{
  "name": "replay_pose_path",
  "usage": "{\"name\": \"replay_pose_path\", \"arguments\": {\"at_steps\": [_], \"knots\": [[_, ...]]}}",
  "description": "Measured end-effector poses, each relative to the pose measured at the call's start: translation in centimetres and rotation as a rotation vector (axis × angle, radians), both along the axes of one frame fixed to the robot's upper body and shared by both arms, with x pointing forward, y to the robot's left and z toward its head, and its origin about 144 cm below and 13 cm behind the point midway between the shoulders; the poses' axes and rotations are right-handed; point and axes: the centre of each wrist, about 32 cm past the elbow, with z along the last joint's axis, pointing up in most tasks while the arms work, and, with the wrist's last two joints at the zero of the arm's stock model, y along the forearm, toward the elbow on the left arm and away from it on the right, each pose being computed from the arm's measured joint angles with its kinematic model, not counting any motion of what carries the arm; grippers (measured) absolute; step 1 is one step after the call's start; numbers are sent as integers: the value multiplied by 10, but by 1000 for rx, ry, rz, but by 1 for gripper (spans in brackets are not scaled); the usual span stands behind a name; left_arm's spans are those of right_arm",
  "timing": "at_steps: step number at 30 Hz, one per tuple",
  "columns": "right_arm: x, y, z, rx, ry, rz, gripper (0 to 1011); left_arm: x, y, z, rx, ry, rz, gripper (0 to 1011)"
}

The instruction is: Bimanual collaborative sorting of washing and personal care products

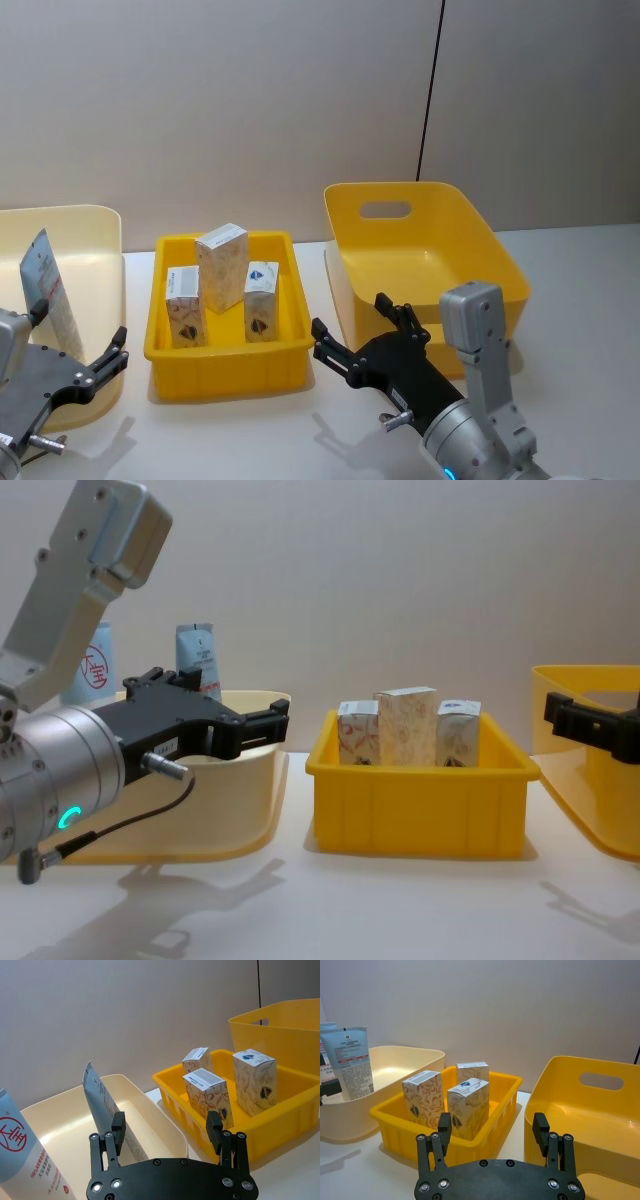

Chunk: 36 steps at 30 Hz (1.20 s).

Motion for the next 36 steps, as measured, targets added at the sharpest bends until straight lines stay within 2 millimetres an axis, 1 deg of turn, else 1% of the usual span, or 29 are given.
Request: {"name": "replay_pose_path", "arguments": {"at_steps": [36], "knots": [[0, 0, 0, 0, 0, 0, 1009, 0, 0, 0, 0, -1, 0, 1003]]}}
